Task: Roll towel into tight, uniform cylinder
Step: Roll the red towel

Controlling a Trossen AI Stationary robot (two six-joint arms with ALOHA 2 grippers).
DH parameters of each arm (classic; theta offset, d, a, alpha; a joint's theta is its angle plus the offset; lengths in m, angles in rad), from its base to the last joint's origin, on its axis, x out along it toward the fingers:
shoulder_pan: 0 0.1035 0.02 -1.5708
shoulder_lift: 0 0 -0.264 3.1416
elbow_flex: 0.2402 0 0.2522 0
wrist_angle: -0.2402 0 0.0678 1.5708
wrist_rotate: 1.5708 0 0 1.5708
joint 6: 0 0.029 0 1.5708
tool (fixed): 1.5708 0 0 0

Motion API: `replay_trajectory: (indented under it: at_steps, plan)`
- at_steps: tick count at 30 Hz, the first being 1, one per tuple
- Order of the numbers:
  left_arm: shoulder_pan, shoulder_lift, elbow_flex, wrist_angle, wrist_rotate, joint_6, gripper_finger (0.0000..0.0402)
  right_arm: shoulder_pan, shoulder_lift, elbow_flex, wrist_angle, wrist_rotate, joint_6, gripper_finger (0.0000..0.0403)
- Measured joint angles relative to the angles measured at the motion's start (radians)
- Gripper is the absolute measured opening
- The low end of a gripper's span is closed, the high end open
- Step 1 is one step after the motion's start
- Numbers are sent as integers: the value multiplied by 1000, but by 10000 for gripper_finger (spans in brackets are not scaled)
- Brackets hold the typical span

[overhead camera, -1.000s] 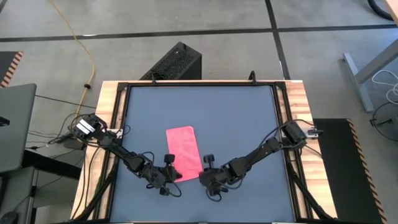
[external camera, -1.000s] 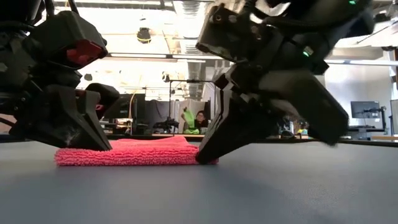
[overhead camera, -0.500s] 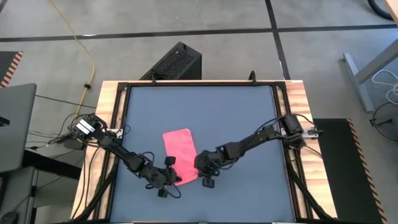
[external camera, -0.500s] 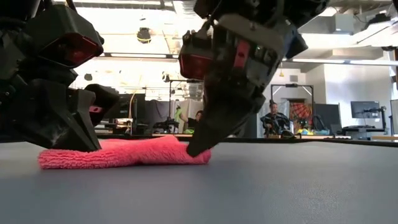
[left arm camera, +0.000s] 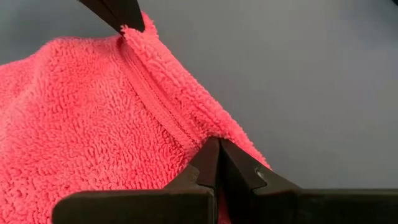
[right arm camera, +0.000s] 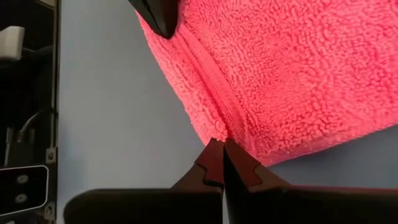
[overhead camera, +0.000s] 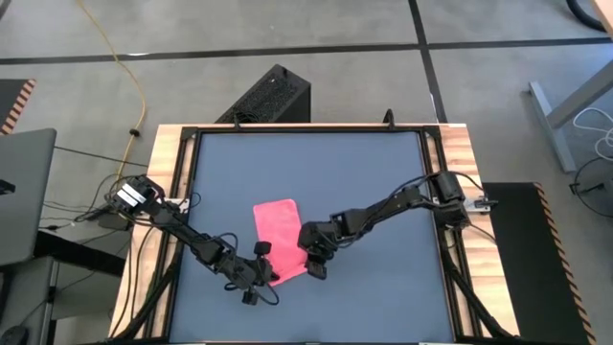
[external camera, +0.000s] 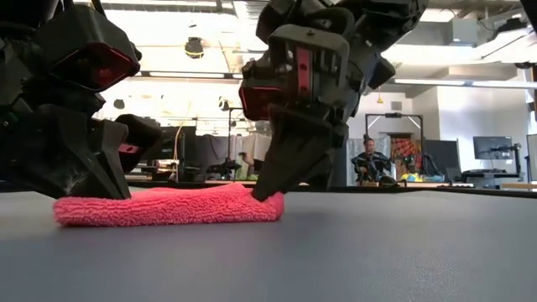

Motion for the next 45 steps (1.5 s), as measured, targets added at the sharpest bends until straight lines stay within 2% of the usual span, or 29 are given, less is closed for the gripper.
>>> replay_trajectory:
  at_steps: [10,20,29,34,41,45]
  plan:
    - [6,-9,-1,-3,26,11,3,-16,41,2,6,-6,26,14]
    - [3,-192,-4,-192,16,69,38,-16,44,2,-3,-6,26,14]
    - [-37,-281,-4,-208,-7,79,80,-16,45,1,-3,-5,26,14]
    - [-82,-276,-3,-179,-53,72,95,-16,46,1,-3,-5,30,14]
    - [-151,-230,-2,-131,-224,126,126,-16,46,0,-2,-4,30,14]
    - [-168,-189,-2,-78,-237,157,149,-16,47,0,-2,-4,30,14]
